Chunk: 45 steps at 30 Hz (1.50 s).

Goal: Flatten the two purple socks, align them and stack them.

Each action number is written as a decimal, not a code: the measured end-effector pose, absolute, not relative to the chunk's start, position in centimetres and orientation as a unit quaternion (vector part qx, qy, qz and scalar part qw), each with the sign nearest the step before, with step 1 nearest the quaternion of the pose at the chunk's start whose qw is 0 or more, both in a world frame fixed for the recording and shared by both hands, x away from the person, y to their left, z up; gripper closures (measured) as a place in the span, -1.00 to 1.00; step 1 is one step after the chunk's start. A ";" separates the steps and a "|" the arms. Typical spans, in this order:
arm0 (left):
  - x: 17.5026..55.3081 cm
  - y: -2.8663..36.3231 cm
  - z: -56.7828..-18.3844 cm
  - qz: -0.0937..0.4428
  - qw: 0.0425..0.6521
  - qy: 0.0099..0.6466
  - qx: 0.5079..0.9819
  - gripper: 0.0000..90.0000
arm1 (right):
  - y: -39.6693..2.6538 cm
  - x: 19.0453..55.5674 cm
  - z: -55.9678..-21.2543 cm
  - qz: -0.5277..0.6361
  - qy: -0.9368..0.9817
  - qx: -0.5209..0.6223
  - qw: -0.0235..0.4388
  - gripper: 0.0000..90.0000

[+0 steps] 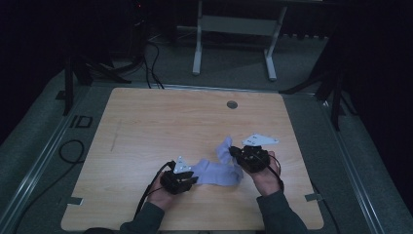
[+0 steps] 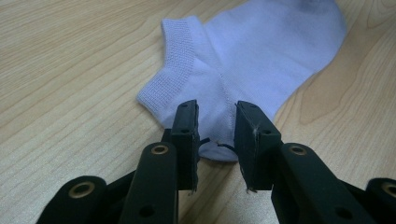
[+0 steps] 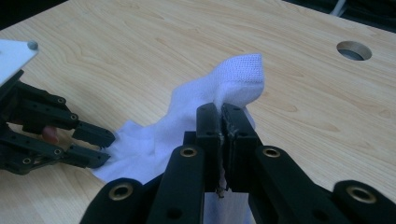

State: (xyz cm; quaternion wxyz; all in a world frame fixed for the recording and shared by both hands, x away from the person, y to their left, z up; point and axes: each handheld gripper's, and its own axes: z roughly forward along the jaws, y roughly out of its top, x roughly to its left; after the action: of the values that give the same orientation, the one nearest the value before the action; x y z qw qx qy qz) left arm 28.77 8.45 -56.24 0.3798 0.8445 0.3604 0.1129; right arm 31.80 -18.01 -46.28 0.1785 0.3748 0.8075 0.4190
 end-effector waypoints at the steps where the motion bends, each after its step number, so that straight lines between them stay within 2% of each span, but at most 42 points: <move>1: 28.8 8.4 -56.2 0.113 0.380 0.361 0.845 0.55 | -18.0 31.8 -46.3 0.418 0.808 0.374 0.181 0.91; 5: 28.8 8.4 -56.2 0.113 0.379 0.360 0.845 0.54 | -17.9 31.5 -46.3 0.416 0.808 0.377 0.180 0.91; 13: 28.8 8.4 -56.2 0.114 0.379 0.360 0.845 0.54 | -16.0 31.4 -48.9 0.413 0.818 0.377 0.137 0.91; 23: 28.7 8.5 -56.0 0.124 0.379 0.364 0.842 0.50 | -14.5 32.1 -50.2 0.415 0.818 0.384 0.100 0.91; 38: 29.0 8.9 -54.9 0.086 0.444 0.369 0.812 0.30 | -13.7 31.7 -50.5 0.424 0.821 0.372 0.090 0.92; 44: 29.6 8.5 -54.9 0.069 0.455 0.373 0.806 0.32 | -13.4 31.6 -50.7 0.426 0.821 0.371 0.084 0.92; 45: 29.6 8.5 -54.9 0.069 0.457 0.374 0.804 0.39 | -13.2 31.6 -50.8 0.425 0.822 0.369 0.083 0.92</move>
State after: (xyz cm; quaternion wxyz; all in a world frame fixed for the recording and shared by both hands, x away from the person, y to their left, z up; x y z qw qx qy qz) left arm 29.61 8.46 -54.92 0.4566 0.8044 0.3737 0.0693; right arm 31.65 -13.22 -50.80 0.0830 0.3693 0.8223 0.4249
